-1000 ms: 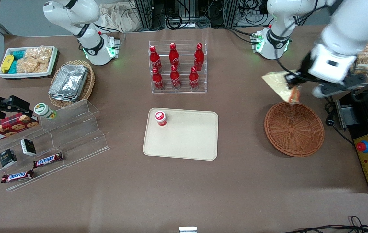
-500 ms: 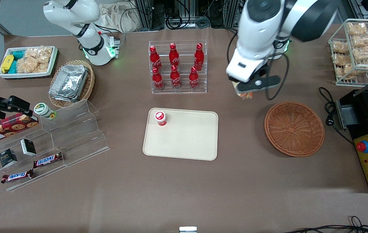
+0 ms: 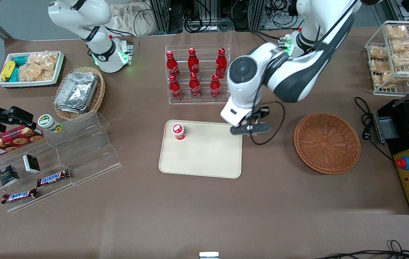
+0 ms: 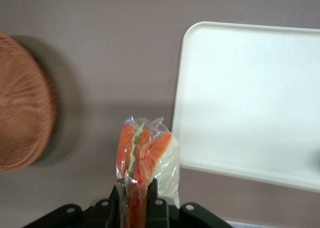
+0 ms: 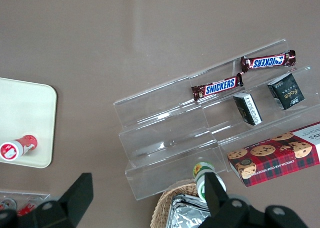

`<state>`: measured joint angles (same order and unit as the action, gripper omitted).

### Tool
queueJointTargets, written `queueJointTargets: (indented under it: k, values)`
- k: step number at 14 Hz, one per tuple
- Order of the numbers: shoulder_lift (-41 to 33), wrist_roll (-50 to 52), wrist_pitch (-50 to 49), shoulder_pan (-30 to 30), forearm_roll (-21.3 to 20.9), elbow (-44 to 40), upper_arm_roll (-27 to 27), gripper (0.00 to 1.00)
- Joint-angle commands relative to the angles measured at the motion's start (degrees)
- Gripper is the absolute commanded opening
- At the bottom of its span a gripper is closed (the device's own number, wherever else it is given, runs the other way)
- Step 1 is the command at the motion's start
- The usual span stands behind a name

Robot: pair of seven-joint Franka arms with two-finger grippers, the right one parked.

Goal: Place sandwich from basket to tray
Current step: 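Carry the sandwich over the cream tray and lower it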

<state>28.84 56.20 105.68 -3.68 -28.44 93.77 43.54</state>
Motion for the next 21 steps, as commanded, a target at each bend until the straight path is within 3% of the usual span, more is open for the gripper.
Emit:
queueJointTargets:
  k: [1, 5, 7, 9, 11, 12, 13, 17, 21]
  values:
    - [8.2, 5.3, 3.1, -1.1, -7.0, -2.6, 0.6, 0.22]
    - [17.5, 7.4, 5.1, -5.8, -12.4, -11.1, -1.5, 0.23]
    - [18.8, 8.4, 5.2, -9.9, -12.8, -13.4, -5.9, 0.24]
    - [20.0, 8.5, 5.3, -11.4, -12.8, -15.2, -7.6, 0.30]
    - [20.3, 8.7, 5.3, -11.4, -12.7, -15.7, -7.6, 0.53]
    - [20.1, 8.8, 5.1, -11.4, -12.2, -16.2, -7.6, 0.82]
    - [19.8, 8.8, 4.7, -11.4, -11.9, -16.9, -7.5, 1.00]
    - [14.1, 12.9, 0.1, -10.6, -5.7, -20.1, -7.5, 1.00]
    - [3.3, 12.2, -7.4, -4.2, 1.6, -19.6, -7.5, 1.00]
